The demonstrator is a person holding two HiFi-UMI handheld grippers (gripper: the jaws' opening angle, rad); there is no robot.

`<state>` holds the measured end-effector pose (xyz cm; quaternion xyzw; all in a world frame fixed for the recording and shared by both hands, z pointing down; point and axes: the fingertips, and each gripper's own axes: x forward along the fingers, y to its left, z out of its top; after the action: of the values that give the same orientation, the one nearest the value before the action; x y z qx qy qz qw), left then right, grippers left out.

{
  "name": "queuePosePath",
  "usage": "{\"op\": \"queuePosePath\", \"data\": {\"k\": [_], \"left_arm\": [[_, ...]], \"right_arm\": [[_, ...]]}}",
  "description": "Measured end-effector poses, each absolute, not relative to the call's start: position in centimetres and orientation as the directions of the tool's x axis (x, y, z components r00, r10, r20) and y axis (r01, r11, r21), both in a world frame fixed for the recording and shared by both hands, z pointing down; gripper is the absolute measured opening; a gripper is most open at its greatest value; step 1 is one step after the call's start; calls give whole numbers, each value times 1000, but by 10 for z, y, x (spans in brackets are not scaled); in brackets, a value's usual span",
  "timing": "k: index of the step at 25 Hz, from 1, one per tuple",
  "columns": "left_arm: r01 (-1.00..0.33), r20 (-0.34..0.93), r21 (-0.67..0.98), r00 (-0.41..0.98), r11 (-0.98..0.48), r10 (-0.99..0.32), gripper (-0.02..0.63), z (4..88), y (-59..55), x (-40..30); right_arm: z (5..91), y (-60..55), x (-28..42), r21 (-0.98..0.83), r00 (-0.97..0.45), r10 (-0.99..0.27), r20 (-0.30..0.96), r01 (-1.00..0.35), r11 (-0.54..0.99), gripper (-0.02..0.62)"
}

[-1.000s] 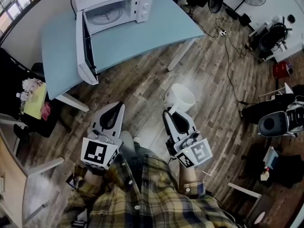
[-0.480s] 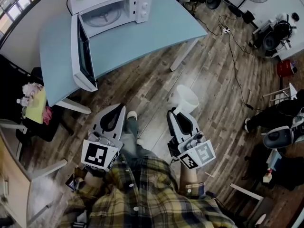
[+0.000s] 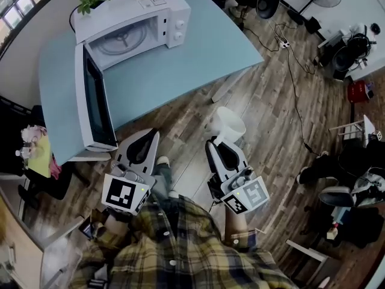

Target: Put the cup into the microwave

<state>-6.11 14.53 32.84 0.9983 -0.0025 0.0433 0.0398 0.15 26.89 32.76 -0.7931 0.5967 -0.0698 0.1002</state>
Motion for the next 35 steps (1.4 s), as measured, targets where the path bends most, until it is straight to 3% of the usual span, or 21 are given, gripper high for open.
{"op": "queuePosePath", "data": {"k": [10,23,35], "left_arm": [[-20,82,83,997,-996,-13,-8,335,90,-12],[-87,93,133,993,-987,-75,-8,347,52,-25],[-237,106,189,970,-953,-220,-8,364,25,-6]], "right_arm": [[332,210,56,-248,275,-961,-5,-932,-266,58],[339,152,62,-284,209,-978,9,-937,-203,59],[346,82,92,-264,-16,-1000,6,-965,13,59]]}}
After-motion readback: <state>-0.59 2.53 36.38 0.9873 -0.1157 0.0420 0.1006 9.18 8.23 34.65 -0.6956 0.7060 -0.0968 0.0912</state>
